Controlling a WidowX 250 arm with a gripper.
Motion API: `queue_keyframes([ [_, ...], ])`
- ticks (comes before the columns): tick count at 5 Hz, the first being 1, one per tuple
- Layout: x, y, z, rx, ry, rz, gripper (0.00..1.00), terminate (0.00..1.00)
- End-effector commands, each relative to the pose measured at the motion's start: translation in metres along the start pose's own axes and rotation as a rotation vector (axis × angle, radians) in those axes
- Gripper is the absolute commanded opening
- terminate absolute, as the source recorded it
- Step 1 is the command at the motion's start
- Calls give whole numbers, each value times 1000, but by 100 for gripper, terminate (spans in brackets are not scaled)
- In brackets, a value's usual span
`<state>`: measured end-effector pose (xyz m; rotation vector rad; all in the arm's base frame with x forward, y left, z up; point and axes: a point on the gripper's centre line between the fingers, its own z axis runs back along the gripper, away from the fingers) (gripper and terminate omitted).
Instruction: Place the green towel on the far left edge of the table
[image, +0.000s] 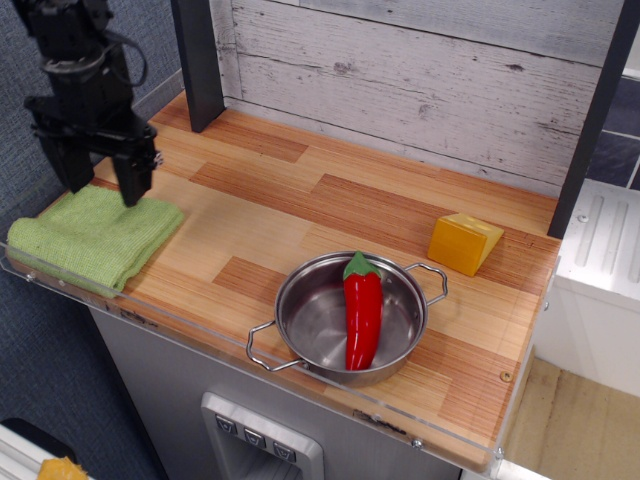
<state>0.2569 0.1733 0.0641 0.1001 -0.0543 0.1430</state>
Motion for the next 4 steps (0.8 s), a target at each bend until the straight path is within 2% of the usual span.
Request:
queue_keyframes([
  [1, 25, -26, 47, 33, -90, -43, 100, 0],
  [2, 39, -50, 59, 32, -91, -1, 100, 0],
  [3, 45, -70, 67, 8, -110, 2, 100, 0],
  [4, 54, -88, 73, 14, -100, -31, 100, 0],
])
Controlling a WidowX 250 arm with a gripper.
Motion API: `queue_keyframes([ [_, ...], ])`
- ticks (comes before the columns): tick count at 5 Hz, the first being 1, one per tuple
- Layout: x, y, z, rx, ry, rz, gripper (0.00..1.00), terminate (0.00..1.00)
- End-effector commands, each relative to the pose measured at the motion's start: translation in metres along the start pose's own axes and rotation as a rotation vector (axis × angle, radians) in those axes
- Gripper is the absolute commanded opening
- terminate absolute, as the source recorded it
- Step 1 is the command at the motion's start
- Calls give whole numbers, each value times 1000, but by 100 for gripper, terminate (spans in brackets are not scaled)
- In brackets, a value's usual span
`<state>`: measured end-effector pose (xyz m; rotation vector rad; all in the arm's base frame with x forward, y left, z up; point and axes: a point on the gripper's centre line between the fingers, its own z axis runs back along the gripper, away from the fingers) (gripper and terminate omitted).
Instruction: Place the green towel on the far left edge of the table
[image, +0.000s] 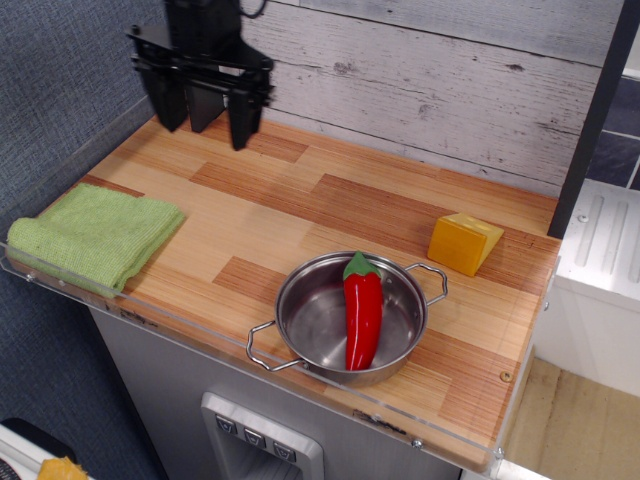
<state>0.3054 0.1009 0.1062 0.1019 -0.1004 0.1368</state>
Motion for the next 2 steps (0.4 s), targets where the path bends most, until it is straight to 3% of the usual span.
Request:
queue_keyframes([
  [1, 15, -14, 26, 15, -54, -28, 100, 0],
  [2, 15, -14, 26, 15, -54, -28, 100, 100],
])
